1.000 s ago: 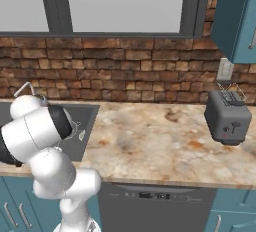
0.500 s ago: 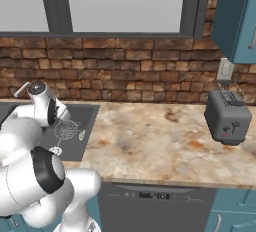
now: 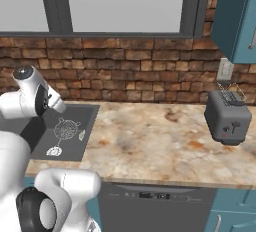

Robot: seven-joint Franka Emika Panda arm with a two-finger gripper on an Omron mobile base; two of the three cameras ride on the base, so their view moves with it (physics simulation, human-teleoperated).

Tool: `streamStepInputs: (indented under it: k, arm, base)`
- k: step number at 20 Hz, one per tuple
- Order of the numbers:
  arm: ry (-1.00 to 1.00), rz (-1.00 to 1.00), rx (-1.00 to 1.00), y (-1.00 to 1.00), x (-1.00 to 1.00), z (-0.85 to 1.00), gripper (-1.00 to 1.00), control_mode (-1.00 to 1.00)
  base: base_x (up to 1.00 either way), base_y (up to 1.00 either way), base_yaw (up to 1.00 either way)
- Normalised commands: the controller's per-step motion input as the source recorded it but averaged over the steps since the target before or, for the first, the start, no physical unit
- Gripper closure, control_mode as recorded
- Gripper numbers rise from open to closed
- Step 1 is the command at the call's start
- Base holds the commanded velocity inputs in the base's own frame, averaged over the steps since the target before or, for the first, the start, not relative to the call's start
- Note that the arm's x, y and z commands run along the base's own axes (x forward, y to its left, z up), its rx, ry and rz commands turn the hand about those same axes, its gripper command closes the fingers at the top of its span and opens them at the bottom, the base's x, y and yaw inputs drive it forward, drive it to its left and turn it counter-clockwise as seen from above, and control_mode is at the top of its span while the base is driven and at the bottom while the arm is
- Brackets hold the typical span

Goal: Pick the glass cup and strainer and place them in the sink. Then turn on the water.

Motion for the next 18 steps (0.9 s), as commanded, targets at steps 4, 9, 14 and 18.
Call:
streamStepInputs:
  k: [4,9,14,18]
  arm:
    - [0.00,-0.12,-0.01,-0.03,-0.34,0.29,-1.00,-1.00]
    - [0.01,-0.03,0.00,0.01,-0.02,0.00,-1.00,-1.00]
    - [-0.01,0.00,0.01,-0.02,-0.08,-0.01,-1.00,1.00]
    - [0.00,0.00,0.00,0.00,0.00,0.00,-1.00,1.00]
  base:
    - [0.00,0.00,0.00]
    - [0.00,0.00,0.00]
    - [-0.21,-0.14,-0.03]
    - [-0.60,-0.32,-0.39]
